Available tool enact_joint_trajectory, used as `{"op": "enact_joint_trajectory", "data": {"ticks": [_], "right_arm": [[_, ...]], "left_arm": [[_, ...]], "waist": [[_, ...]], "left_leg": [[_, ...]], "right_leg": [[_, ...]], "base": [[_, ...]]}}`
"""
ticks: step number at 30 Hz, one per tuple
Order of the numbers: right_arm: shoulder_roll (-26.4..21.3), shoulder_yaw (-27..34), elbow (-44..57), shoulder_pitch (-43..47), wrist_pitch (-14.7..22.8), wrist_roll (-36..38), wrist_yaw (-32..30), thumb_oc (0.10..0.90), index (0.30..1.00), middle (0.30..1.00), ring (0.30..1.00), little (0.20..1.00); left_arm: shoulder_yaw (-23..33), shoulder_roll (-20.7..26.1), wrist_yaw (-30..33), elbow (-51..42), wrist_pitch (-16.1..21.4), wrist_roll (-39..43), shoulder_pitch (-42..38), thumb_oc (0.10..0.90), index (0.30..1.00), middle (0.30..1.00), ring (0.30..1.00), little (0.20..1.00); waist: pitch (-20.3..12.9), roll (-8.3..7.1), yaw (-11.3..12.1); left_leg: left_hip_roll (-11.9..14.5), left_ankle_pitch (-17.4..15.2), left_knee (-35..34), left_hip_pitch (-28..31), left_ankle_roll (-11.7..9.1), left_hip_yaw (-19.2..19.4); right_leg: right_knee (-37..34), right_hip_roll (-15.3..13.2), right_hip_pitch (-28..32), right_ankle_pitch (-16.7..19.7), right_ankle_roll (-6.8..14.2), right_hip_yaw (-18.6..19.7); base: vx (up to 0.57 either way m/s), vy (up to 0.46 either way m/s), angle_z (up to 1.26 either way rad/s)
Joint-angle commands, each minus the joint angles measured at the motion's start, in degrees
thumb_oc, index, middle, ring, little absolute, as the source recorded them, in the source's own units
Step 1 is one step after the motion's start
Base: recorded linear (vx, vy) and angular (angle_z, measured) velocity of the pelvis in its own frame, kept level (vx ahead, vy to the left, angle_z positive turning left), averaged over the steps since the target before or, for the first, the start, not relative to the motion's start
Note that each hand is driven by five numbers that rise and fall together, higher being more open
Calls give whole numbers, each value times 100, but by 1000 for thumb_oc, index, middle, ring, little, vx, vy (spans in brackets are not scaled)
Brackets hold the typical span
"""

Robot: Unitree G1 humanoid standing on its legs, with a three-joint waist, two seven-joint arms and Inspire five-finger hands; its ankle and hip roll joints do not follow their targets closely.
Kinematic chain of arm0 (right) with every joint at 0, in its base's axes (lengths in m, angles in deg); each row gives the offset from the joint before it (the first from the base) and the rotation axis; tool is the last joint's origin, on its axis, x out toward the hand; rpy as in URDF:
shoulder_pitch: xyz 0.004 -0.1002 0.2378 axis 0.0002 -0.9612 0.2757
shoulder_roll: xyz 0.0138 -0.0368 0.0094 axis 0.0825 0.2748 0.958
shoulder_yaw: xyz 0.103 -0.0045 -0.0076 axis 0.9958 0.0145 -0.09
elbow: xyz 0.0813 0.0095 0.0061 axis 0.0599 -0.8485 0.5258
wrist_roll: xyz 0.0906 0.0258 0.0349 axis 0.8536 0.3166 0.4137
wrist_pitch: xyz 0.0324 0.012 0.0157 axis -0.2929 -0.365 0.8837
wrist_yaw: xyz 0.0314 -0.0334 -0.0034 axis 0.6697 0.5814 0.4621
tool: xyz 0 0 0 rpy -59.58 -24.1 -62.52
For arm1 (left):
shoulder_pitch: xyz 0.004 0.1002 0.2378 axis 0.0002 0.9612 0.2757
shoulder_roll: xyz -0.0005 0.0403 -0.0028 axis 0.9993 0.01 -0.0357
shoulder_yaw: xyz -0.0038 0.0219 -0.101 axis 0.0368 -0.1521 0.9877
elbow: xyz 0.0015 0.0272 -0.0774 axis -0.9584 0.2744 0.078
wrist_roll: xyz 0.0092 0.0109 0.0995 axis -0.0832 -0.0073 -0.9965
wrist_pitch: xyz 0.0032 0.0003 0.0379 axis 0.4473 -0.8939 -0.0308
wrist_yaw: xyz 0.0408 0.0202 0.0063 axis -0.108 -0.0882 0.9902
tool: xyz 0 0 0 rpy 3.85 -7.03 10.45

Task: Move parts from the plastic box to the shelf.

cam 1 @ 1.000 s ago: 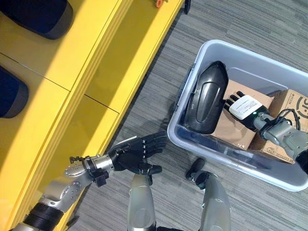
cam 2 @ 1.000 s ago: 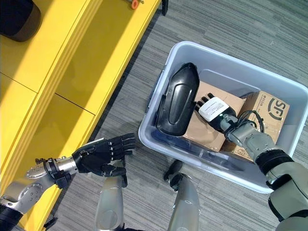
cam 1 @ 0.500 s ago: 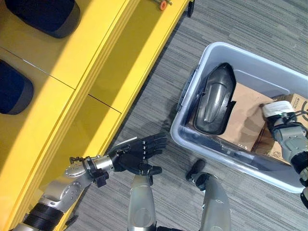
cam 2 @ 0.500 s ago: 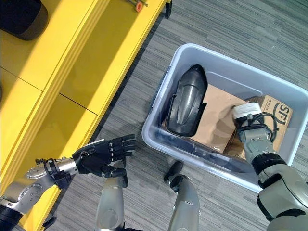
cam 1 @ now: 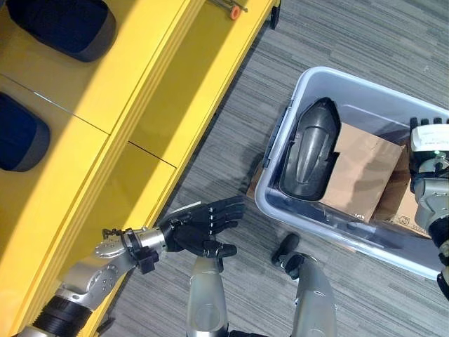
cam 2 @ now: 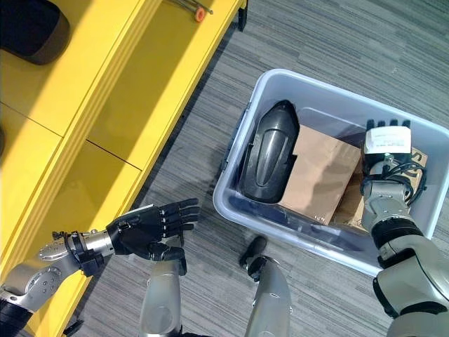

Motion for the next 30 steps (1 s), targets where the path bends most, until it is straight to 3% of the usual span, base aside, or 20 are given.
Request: {"op": "enact_joint_trajectory", "data": {"ticks": [1,4,9,16,22,30], "right_arm": [[-735,250,700,505,553,-185,-1273,900,1000,1000,1000,1000],[-858,508,1355,344,998,-329,-1753,900,1000,1000,1000,1000],[-936,714,2059,214,1592,-765,-1773,900,1000,1000,1000,1000],[-1061,326,2739,134,2649,-1678,-1731,900,1000,1000,1000,1000],[-1120,-333,2791,222,2938,-1862,-1238,900,1000,1000,1000,1000],[-978,-1158,2343,852,2844,-1924,-915,900,1000,1000,1000,1000]], "left_arm": [[55,-171,-154,-656,309,342,-39,900,1000,1000,1000,1000],[-26,-213,-52,-622,412,352,-25,900,1000,1000,1000,1000],[-124,-325,74,-608,473,334,-37,900,1000,1000,1000,1000],[-257,-330,61,-477,666,380,-39,900,1000,1000,1000,1000],[-380,-237,49,-425,864,391,-39,900,1000,1000,1000,1000],[-556,-169,55,-299,918,429,-202,900,1000,1000,1000,1000]], "waist": [[-19,-1,-132],[-19,-15,-217],[-19,-13,-297],[-19,-9,-327],[-19,-39,-285],[-19,-37,-174]], "left_leg": [[125,90,-263,-17,-28,186],[138,63,-245,6,-33,219],[134,20,-197,23,-38,249],[149,5,-144,24,-51,301],[162,39,-161,-16,-60,305],[175,97,-185,-65,-84,261]], "right_leg": [[-176,381,451,-41,267,102],[-193,388,452,-57,282,138],[-177,373,448,-90,303,163],[-72,292,399,-144,326,133],[2,273,330,-175,317,95],[38,252,312,-184,293,8]], "base": [[-10,59,-4],[-12,52,-6],[-2,39,-6],[-1,16,0],[-6,-9,-1],[-3,-5,-1]]}}
